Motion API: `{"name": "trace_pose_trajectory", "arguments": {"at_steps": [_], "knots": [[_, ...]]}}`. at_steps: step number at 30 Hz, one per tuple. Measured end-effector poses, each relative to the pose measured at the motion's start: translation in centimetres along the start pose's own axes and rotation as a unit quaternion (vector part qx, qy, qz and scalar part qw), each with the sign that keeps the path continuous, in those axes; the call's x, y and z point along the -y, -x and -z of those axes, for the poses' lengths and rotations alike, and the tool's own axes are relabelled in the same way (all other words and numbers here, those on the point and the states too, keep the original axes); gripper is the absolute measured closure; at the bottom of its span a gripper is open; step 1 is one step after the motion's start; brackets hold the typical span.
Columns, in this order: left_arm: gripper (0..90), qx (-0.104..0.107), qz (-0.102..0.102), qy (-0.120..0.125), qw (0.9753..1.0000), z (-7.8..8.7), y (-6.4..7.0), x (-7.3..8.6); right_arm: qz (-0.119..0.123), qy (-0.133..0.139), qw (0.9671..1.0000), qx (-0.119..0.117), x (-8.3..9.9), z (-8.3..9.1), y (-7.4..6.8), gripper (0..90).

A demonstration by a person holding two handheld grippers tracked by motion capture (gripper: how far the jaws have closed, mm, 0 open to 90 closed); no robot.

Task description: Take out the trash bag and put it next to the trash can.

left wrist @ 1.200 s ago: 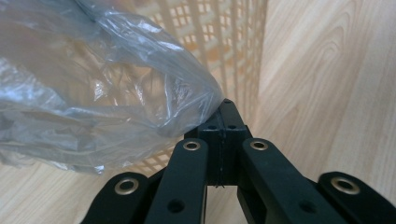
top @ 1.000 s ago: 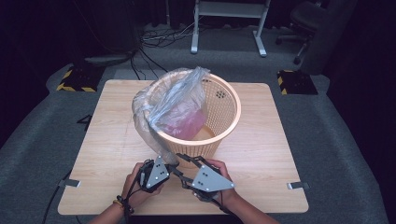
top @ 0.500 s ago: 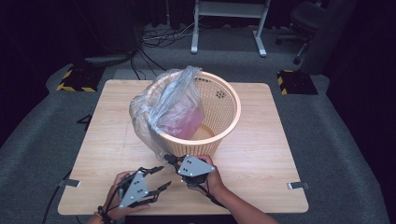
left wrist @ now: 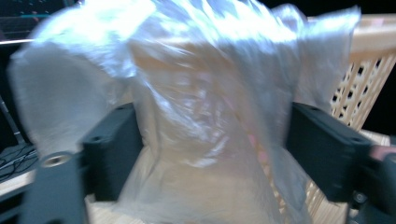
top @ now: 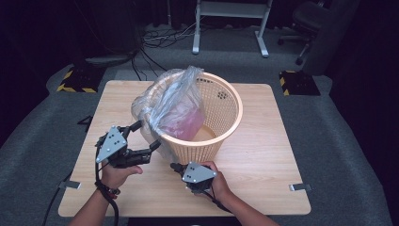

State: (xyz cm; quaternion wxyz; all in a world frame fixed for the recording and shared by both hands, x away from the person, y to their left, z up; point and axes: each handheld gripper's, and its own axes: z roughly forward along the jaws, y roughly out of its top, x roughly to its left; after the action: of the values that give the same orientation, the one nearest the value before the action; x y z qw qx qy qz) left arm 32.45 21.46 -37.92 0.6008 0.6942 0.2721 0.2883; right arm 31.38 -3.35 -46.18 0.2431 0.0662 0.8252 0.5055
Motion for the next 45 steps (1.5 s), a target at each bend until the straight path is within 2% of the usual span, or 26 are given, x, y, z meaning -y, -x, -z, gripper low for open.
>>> {"name": "trace_pose_trajectory", "arguments": {"at_steps": [1,2,4,5,7,9,12,15,16,19,22,25,29,30,31,34,35,37,39,40,42,44,45], "knots": [[27.4,-0.004,-0.005,-0.012,0.9999,-0.3,0.2,0.0,0.006,-0.002,0.9999,-0.008,0.1,0.1,-0.2,90.0],[28.9,-0.006,-0.011,-0.020,0.9997,-0.6,0.2,0.0,0.009,-0.005,0.9998,-0.015,0.3,0.2,-0.3,90.0],[45.3,0.001,-0.017,-0.026,0.9995,-1.0,0.0,-0.1,0.010,-0.013,0.9994,-0.030,0.7,0.6,-0.4,90.0],[50.7,0.000,-0.017,-0.028,0.9995,-1.1,-0.1,-0.1,0.004,-0.012,0.9992,-0.037,0.9,1.0,-0.4,90.0],[71.9,0.001,-0.025,-0.028,0.9993,-1.3,-0.2,0.1,0.005,-0.016,0.9991,-0.040,1.3,1.9,-0.3,86.4],[87.8,-0.003,-0.031,-0.024,0.9992,-1.3,-0.3,0.4,0.003,-0.019,0.9990,-0.040,1.7,3.1,-0.2,83.5],[89.7,-0.007,-0.012,-0.024,0.9996,-1.4,-0.9,1.5,0.000,-0.029,0.9991,-0.030,2.5,5.1,0.5,81.1],[89.9,-0.010,0.015,-0.060,0.9980,-2.4,-1.7,3.4,-0.023,-0.038,0.9989,-0.016,3.7,6.9,1.6,80.0],[89.9,-0.014,0.019,-0.071,0.9972,-2.7,-1.9,4.0,-0.029,-0.041,0.9987,-0.010,4.0,7.4,1.9,79.6],[89.8,-0.019,0.010,-0.091,0.9956,-2.8,-1.9,4.9,-0.051,-0.044,0.9977,0.005,5.0,8.8,2.7,78.3],[89.8,-0.029,0.005,-0.097,0.9948,-2.1,-2.4,5.0,-0.066,-0.050,0.9962,0.026,6.0,10.2,3.5,76.9],[89.8,-0.054,-0.008,-0.106,0.9929,-1.3,-2.9,5.3,-0.081,-0.053,0.9944,0.044,6.7,11.2,4.3,75.5],[89.8,-0.088,-0.001,-0.091,0.9919,-0.1,-4.0,5.5,-0.098,-0.061,0.9905,0.074,7.8,12.6,5.7,72.6],[89.8,-0.107,0.004,-0.075,0.9914,0.4,-4.5,5.3,-0.101,-0.064,0.9897,0.078,8.0,12.8,5.9,72.4],[89.8,-0.120,0.020,-0.057,0.9910,0.8,-5.1,5.1,-0.107,-0.069,0.9883,0.083,8.3,13.1,6.2,72.1],[89.9,-0.156,0.056,-0.022,0.9860,1.8,-6.1,5.2,-0.120,-0.083,0.9847,0.096,9.4,13.6,6.7,71.3],[89.9,-0.163,0.058,-0.025,0.9846,1.8,-6.2,5.5,-0.127,-0.084,0.9835,0.097,9.7,13.6,6.8,71.3],[89.9,-0.168,0.035,-0.061,0.9832,1.2,-5.9,6.1,-0.131,-0.088,0.9823,0.100,10.2,13.7,6.9,70.8],[89.9,-0.178,0.009,-0.097,0.9792,0.4,-5.6,6.6,-0.134,-0.091,0.9816,0.100,10.5,13.6,7.0,70.7],[89.9,-0.178,0.005,-0.111,0.9778,0.0,-5.5,6.9,-0.137,-0.093,0.9809,0.101,10.6,13.6,7.1,70.5],[89.9,-0.175,0.006,-0.121,0.9771,-0.4,-5.4,7.1,-0.141,-0.095,0.9804,0.099,10.7,13.6,7.2,70.3],[90.0,-0.169,-0.009,-0.138,0.9758,-0.8,-5.1,7.1,-0.142,-0.100,0.9797,0.100,10.9,13.6,7.2,70.3],[89.9,-0.161,-0.018,-0.139,0.9769,-1.0,-4.8,7.1,-0.142,-0.103,0.9794,0.099,11.0,13.6,7.2,70.2]]}}
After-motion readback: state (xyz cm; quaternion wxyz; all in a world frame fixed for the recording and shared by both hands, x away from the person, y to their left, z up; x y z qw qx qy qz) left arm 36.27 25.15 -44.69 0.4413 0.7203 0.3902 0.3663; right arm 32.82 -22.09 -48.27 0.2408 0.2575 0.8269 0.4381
